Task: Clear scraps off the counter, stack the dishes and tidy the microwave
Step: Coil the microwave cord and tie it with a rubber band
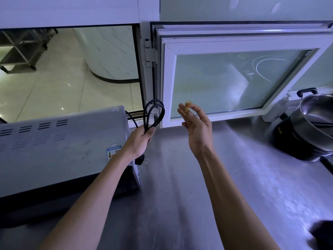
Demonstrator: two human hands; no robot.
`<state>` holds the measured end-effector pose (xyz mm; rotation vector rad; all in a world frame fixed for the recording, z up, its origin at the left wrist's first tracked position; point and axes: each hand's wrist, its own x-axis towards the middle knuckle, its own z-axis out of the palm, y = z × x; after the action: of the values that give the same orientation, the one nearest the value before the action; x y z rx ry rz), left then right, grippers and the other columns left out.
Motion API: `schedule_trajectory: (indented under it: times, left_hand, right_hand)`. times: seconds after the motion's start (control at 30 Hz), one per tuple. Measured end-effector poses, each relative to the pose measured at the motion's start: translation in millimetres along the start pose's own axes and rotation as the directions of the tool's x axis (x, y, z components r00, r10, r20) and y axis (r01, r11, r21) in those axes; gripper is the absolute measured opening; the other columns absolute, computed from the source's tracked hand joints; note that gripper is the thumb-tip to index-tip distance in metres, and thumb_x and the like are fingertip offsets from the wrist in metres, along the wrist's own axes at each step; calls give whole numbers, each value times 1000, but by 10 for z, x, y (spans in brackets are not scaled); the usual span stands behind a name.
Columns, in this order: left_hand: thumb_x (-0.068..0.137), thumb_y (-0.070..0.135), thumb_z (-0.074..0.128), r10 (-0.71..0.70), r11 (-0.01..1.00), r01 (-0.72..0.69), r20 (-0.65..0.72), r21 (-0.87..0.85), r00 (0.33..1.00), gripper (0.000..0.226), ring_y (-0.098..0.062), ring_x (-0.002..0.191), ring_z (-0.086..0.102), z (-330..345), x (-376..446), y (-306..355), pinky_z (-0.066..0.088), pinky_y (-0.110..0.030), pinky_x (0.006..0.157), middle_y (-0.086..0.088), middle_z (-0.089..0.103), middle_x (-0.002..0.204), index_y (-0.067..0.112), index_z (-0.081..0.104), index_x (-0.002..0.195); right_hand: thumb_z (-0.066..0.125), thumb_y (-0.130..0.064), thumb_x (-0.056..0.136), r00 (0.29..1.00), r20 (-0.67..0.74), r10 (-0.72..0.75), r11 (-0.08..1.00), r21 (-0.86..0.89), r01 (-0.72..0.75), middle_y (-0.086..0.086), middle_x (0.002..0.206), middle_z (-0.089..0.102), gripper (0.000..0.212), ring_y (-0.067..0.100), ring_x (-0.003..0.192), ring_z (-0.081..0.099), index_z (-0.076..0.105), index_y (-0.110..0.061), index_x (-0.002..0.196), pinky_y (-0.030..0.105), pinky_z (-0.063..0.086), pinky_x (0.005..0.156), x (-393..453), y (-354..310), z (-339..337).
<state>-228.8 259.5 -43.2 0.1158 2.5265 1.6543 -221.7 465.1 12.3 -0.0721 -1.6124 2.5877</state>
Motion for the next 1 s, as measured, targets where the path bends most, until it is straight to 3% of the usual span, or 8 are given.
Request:
schedule_trajectory:
  times: [0.13, 0.3, 0.57, 1.0]
  left_hand:
    - [101, 48, 45, 4, 1000, -4, -4, -6, 1000, 40, -11, 60, 37, 2, 4, -11, 29, -33, 63, -1, 45, 68, 18, 44, 74]
    - [102, 46, 45, 12, 1000, -11, 3, -24, 1000, 39, -15, 64, 38, -1, 5, -18, 29, -33, 65, -2, 45, 69, 19, 44, 73]
    - [103, 43, 46, 15, 1000, -15, 0, -12, 1000, 39, -14, 63, 39, 3, 16, -28, 30, -33, 65, -2, 45, 69, 19, 44, 72]
    - [104, 40, 45, 19, 1000, -19, 1, -5, 1000, 38, -11, 62, 39, 12, 4, -12, 30, -29, 62, -3, 45, 70, 17, 45, 73]
  right_hand:
    - [49, -9, 91, 999, 26, 21, 999, 30, -22, 2, 126, 70, 46, 17, 126, 60, 62, -28, 131, 38, 34, 89, -16, 18, -13]
    - [50, -5, 90, 998, 45, 52, 974, 219, -61, 11, 129, 68, 55, 26, 126, 60, 53, -28, 139, 35, 34, 85, -18, 20, 15]
    - [50, -6, 96, 997, 35, 74, 962, 262, -80, 17, 122, 69, 42, 32, 120, 64, 60, -23, 133, 34, 39, 79, -47, 49, 14]
    - [60, -13, 97, 999, -7, 32, 993, 112, -31, 15, 100, 74, 33, 36, 108, 69, 69, -30, 123, 32, 45, 77, -144, 68, 62]
